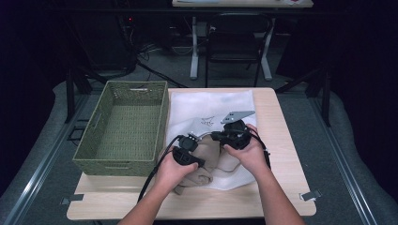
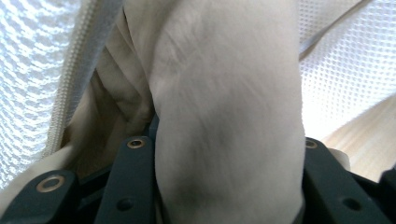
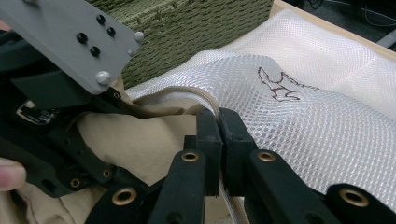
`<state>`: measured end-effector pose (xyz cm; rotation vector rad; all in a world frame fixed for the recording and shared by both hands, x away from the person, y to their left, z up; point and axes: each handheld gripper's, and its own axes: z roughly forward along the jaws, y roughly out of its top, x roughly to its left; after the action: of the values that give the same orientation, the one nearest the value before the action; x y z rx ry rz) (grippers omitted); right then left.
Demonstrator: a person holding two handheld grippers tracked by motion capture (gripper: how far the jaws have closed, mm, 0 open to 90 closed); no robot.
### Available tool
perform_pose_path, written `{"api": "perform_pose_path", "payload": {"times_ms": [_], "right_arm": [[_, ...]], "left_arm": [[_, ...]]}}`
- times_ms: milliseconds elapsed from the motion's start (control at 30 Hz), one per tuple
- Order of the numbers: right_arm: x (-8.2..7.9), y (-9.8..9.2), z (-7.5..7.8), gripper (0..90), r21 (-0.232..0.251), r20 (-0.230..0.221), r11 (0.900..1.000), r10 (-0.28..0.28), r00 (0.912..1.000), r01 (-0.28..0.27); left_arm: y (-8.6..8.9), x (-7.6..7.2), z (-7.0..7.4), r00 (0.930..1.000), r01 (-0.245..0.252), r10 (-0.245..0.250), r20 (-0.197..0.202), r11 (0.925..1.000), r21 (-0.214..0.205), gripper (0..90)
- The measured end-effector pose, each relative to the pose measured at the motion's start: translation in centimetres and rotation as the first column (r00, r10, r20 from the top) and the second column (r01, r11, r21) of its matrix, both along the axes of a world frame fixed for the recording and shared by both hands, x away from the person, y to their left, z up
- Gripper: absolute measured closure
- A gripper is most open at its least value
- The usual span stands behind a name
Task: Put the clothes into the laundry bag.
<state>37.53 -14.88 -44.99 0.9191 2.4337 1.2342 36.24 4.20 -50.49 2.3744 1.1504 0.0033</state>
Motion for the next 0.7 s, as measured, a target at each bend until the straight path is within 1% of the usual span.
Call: {"api": "perform_pose_path", "payload": {"times_ms": [100, 267, 367, 500, 567, 700], "right_arm": [[0.0, 0.0, 0.0, 87.7, -0.001, 0.001, 1.0, 0.001, 1.0, -0.001], [0.0, 0.0, 0.0, 87.7, -0.003, -0.001, 1.0, -0.002, 1.0, 0.002], [0.0, 0.0, 0.0, 87.7, -0.003, 0.0, 1.0, -0.001, 1.0, 0.001], [-0.1, 0.0, 0.0, 87.7, -0.005, 0.001, 1.0, -0.002, 1.0, 0.002], [-0.1, 0.0, -0.1, 87.7, -0.006, 0.001, 1.0, -0.002, 1.0, 0.002], [-0.1, 0.0, -0.1, 87.7, -0.009, 0.003, 1.0, -0.001, 1.0, 0.001]], "left_arm": [[-0.3, 0.0, -0.4, 1.0, 0.005, -0.005, -0.005, 0.9997, 0.026, 57.9], [-0.7, -0.1, -0.7, 1.0, -0.003, 0.003, -0.004, 0.9992, 0.039, 56.6], [-0.7, 0.0, -0.8, 0.9999, 0.005, -0.005, -0.012, 0.9991, 0.042, 55.7], [-0.7, 0.0, -1.1, 0.9997, -0.01, 0.01, -0.022, 0.9991, 0.041, 52.3], [-0.8, 0.0, -1.1, 0.9998, -0.006, 0.007, -0.017, 0.999, 0.044, 50.7], [-0.7, 0.0, -1.4, 0.9996, -0.013, 0.014, -0.023, 0.9993, 0.034, 43.9]]}}
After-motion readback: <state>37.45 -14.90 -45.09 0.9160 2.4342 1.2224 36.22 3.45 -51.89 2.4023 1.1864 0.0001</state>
